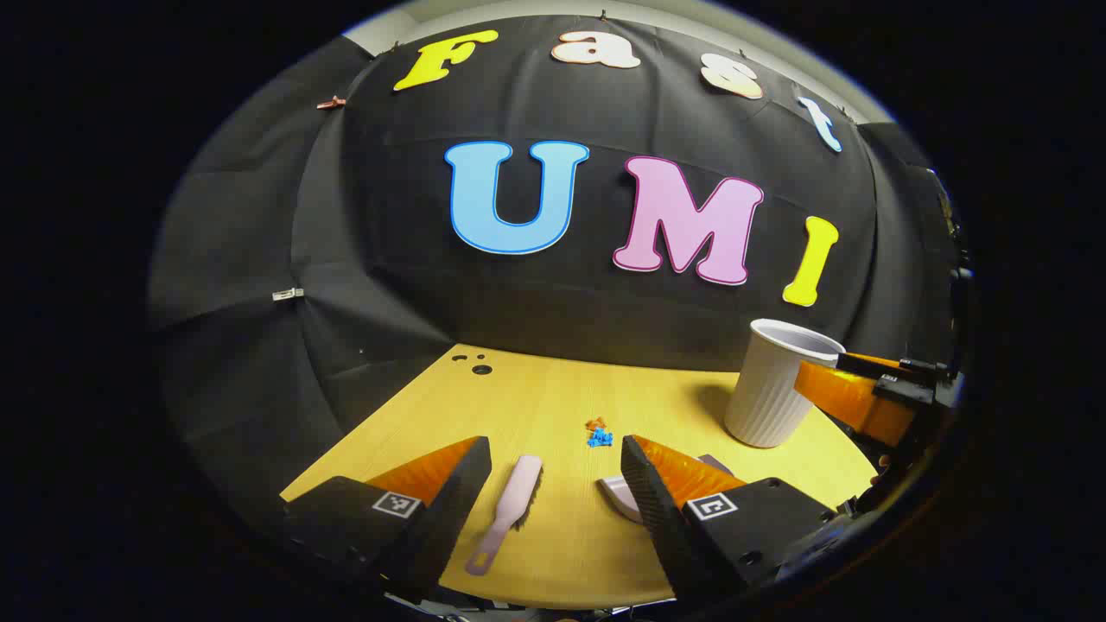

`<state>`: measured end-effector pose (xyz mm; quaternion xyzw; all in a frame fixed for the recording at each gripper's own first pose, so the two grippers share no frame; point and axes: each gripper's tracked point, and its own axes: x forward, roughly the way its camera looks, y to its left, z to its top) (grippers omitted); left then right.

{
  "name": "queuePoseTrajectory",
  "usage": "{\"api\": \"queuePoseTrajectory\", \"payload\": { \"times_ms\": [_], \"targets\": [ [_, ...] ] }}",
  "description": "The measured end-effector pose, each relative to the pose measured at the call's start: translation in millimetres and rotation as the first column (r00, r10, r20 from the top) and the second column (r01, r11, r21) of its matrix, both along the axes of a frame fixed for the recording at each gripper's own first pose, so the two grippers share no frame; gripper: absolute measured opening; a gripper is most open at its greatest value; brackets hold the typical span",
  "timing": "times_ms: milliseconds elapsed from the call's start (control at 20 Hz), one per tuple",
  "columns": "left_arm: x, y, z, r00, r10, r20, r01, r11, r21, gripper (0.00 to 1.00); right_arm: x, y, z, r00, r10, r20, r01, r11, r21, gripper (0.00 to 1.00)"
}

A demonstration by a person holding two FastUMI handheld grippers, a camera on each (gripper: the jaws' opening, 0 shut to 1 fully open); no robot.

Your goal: Pick up the small broom and dustpan from the desktop, sweep the trash into the dustpan with the broom, and then empty the trash into the garbage bin.

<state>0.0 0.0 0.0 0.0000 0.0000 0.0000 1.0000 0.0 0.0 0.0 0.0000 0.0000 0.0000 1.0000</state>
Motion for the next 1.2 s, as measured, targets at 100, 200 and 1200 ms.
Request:
{"api": "queuePoseTrajectory", "payload": {
  "times_ms": [100,200,1200],
  "targets": [
    [1.9,-2.3,-1.5,1.000,-0.001,-0.003,0.001,1.000,0.000,0.96,-1.5,-2.0,-1.0,1.000,0.001,-0.004,-0.001,1.000,-0.002,0.98],
    [5.4,-6.0,-2.3,1.000,-0.025,0.000,0.025,0.999,0.027,0.96,-1.8,-6.7,-3.0,1.000,-0.005,-0.008,0.005,1.000,-0.001,0.98],
    [25.0,45.5,-71.8,0.978,-0.022,-0.205,0.026,1.000,0.014,0.96,-0.9,-21.7,-53.4,0.983,-0.039,-0.180,0.045,0.999,0.029,0.98]
  ]
}}
